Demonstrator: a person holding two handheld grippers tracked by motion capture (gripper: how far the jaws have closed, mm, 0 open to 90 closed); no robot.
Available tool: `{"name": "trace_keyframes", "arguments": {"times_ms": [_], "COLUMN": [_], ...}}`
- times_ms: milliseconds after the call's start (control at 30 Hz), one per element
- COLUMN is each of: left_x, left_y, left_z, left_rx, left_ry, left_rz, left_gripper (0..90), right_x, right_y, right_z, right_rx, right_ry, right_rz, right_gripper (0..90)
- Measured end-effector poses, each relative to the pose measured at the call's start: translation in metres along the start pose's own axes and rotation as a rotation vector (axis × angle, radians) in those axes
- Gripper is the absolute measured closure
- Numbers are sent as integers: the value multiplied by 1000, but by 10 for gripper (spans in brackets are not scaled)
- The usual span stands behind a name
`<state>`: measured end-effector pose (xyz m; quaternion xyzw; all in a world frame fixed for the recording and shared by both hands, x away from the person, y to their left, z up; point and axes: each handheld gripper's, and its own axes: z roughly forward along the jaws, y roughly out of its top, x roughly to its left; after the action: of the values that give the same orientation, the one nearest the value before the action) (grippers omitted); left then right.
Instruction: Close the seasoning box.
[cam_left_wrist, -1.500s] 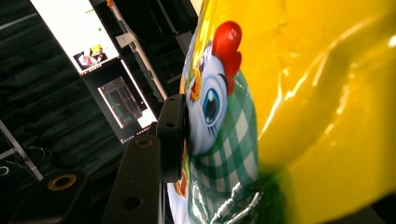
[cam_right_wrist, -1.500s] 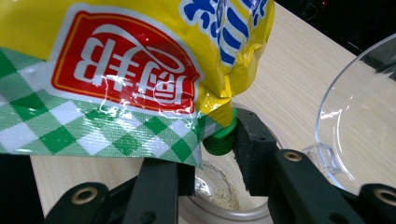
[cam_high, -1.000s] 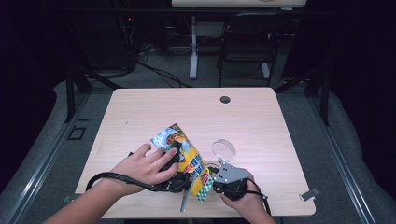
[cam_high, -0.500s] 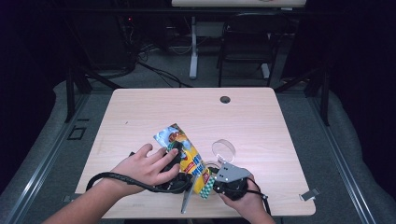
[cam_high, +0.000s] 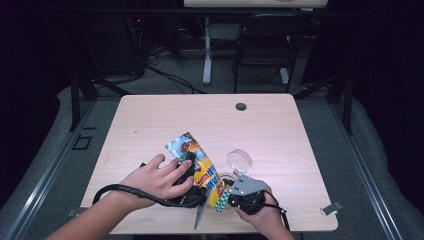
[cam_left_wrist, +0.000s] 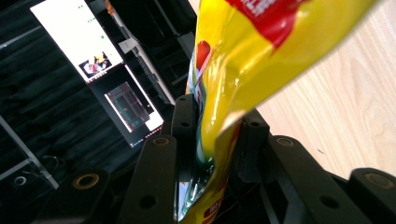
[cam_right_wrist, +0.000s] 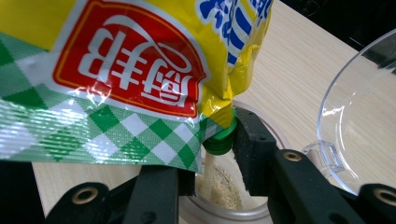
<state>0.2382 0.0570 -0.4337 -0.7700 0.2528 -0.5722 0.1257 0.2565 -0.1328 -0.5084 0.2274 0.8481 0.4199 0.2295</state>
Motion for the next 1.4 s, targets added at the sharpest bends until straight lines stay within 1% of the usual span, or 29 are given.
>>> {"name": "trace_keyframes", "arguments": {"times_ms": [100,133,167,233,267,433,467,500,600,633,667,700,1100,1167,1233,1267,1400], "left_x": [2,1,1,2,2,3,2,2,3,3,3,3,4,4,6,6,6], "left_y": [0,0,0,0,1,1,1,2,1,1,1,1,2,2,2,2,2], "left_z": [-1,-1,-1,-1,-2,-2,-1,-2,-2,-2,-3,-2,-3,-3,-3,-4,-4], "left_rx": [4,-7,-7,-6,5,10,-4,0,-1,7,10,-3,-1,-1,10,10,15], "left_ry": [9,12,12,12,12,9,21,11,14,12,9,16,18,19,13,13,10], "left_rz": [9,-4,-4,0,16,20,12,12,11,21,15,12,17,20,40,35,40], "left_gripper": [736,736,737,737,737,739,739,739,739,740,740,740,743,743,743,743,743], "right_x": [0,0,0,0,0,0,0,1,0,0,1,1,1,1,1,0,1], "right_y": [0,0,0,0,0,0,0,0,1,1,1,1,1,1,1,1,1], "right_z": [-1,-1,-1,-1,-1,0,0,0,0,0,0,0,1,0,0,0,0], "right_rx": [-1,-8,-8,-12,-13,-9,-9,-9,-9,-12,-16,-16,-17,-18,-15,-17,-16], "right_ry": [0,1,1,3,3,3,4,3,4,4,6,6,5,5,6,6,7], "right_rz": [0,5,5,7,8,6,6,7,7,7,10,9,8,8,7,7,6], "right_gripper": [707,707,707,708,707,708,707,707,707,707,707,708,707,707,707,707,707]}}
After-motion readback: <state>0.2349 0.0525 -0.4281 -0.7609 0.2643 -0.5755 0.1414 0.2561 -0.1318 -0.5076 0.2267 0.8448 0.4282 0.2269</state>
